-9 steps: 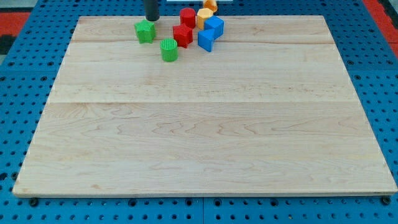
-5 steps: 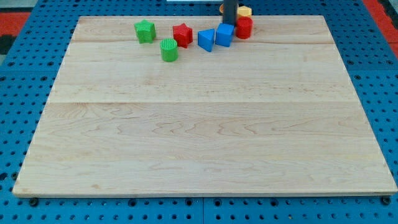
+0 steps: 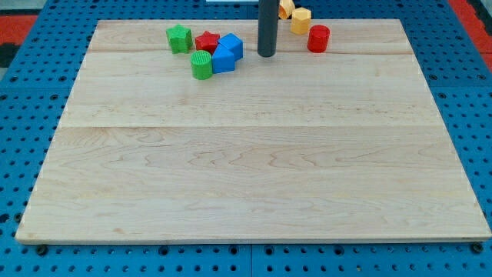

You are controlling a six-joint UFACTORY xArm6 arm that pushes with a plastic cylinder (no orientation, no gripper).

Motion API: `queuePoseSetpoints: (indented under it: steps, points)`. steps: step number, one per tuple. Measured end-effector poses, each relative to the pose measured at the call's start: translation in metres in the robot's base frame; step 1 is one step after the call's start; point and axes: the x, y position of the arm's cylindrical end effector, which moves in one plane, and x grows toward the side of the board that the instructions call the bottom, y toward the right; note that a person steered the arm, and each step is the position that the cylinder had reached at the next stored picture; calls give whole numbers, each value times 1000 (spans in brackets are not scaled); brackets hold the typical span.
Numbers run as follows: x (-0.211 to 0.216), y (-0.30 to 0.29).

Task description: Separate the blue blocks from each other

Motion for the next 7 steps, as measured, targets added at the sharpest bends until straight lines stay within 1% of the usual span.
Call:
queuePoseSetpoints:
  steps: [1,2,3,4,5,6,7]
  points:
    - [-22,-32]
    - [-78,-12]
    - [-90,-44]
    - [-64,-93]
    - [-2,-94]
    - [46,-53]
    - [84,-23]
